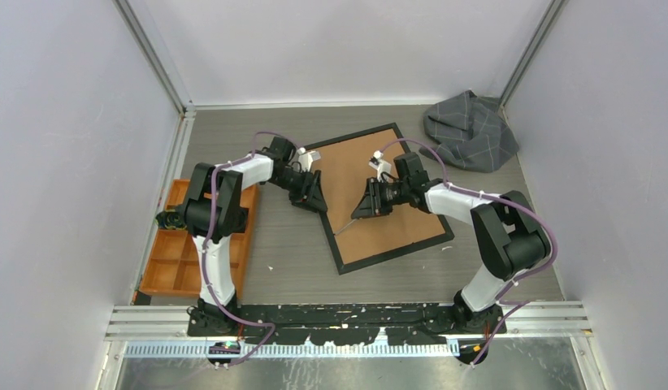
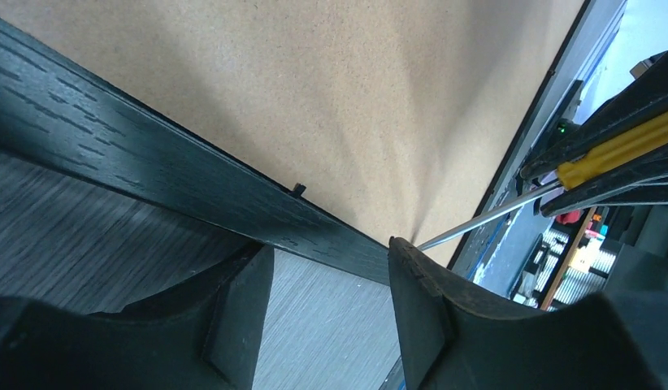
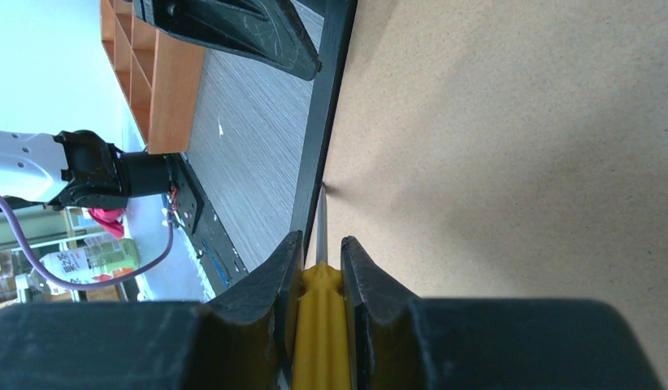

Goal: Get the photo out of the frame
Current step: Release the photo frame item from the photo frame.

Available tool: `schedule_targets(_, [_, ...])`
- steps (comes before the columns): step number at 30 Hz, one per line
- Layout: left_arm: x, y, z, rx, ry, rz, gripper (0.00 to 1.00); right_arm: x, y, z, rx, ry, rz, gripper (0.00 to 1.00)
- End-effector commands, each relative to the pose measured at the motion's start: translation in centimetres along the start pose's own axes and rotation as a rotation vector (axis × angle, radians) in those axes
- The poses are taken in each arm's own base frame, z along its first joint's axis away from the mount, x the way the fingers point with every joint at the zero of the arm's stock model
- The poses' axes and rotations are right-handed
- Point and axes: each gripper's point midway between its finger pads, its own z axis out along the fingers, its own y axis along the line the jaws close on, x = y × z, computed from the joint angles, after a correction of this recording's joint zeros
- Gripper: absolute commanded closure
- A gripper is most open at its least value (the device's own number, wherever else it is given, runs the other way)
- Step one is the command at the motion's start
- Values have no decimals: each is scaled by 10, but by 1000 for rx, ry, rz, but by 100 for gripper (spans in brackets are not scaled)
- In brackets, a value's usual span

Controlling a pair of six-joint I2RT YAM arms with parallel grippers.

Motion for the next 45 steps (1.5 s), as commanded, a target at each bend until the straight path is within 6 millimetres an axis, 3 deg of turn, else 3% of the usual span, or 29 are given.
schedule_targets(1, [22, 36, 22, -96, 54, -5, 44, -5, 3, 7, -15, 1, -5, 99])
schedule_targets(7, [27, 33, 26, -108, 73, 2, 49, -11, 1, 14, -71, -56, 10, 99])
schedule_targets(12, [35, 33, 33, -89, 96, -28, 66, -5, -2, 15, -99, -86, -26, 99])
schedule_targets(21, [38, 34, 34, -63, 98, -58, 69, 11, 5, -1, -86, -84, -137, 99])
schedule_targets(25, [39, 35, 33, -75, 95, -67, 75, 25, 7, 3, -83, -58, -173, 99])
schedule_targets(28, [40, 37, 35, -75, 98, -77, 80, 22, 9, 4, -78, -76, -174, 99])
schedule_targets(32, [42, 39, 36, -84, 98, -86, 81, 17, 23, 2, -85, -94, -222, 99])
schedule_targets(36, [42, 42, 36, -102, 97, -91, 80, 1, 29, 2, 23, -112, -259, 99])
schedule_targets(45, [42, 45, 36, -119, 96, -91, 80, 29, 82, 29, -58, 23, -345, 99])
